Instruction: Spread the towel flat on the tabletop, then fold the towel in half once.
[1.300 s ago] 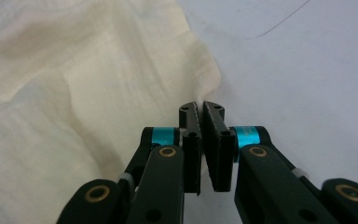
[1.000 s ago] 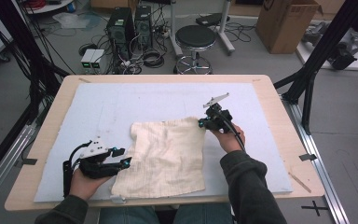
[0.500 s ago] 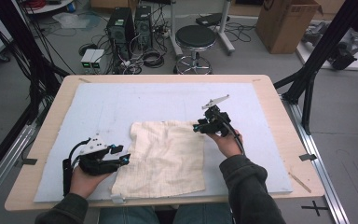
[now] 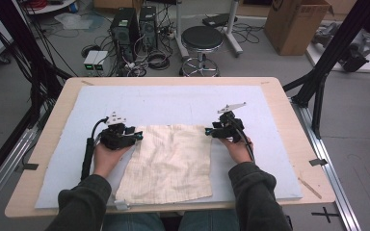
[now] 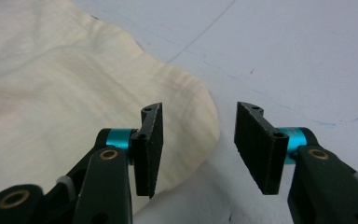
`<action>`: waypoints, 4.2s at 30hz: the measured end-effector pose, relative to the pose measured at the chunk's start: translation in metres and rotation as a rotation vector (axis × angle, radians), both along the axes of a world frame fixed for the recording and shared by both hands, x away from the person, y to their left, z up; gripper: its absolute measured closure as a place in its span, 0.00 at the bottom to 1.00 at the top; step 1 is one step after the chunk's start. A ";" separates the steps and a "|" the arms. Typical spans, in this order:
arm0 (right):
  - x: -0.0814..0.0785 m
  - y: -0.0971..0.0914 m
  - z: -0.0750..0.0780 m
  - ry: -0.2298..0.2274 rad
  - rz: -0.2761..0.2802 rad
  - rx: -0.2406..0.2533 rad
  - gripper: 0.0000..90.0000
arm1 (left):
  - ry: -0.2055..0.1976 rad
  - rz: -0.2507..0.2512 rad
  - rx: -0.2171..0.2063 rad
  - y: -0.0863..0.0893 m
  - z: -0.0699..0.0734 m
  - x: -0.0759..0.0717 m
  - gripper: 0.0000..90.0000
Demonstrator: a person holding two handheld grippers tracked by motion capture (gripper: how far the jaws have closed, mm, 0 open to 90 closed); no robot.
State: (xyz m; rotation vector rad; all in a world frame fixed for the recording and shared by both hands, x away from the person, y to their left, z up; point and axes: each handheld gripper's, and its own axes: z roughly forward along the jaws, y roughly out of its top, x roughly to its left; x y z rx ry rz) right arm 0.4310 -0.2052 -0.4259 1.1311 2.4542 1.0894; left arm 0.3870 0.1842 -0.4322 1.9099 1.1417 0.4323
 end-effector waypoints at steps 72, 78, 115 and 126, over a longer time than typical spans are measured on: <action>0.062 0.009 -0.012 0.047 -0.061 0.056 0.78 | 0.100 0.185 -0.075 0.024 -0.009 0.062 0.75; 0.066 0.011 -0.013 0.055 -0.069 0.057 0.69 | 0.144 0.145 -0.022 0.014 -0.007 0.071 0.72; 0.068 0.014 0.003 0.106 -0.018 0.063 0.95 | 0.087 0.103 -0.054 0.017 0.004 0.065 0.97; 0.067 0.011 0.006 0.101 -0.006 0.096 0.95 | 0.085 0.099 -0.069 0.018 0.006 0.064 0.97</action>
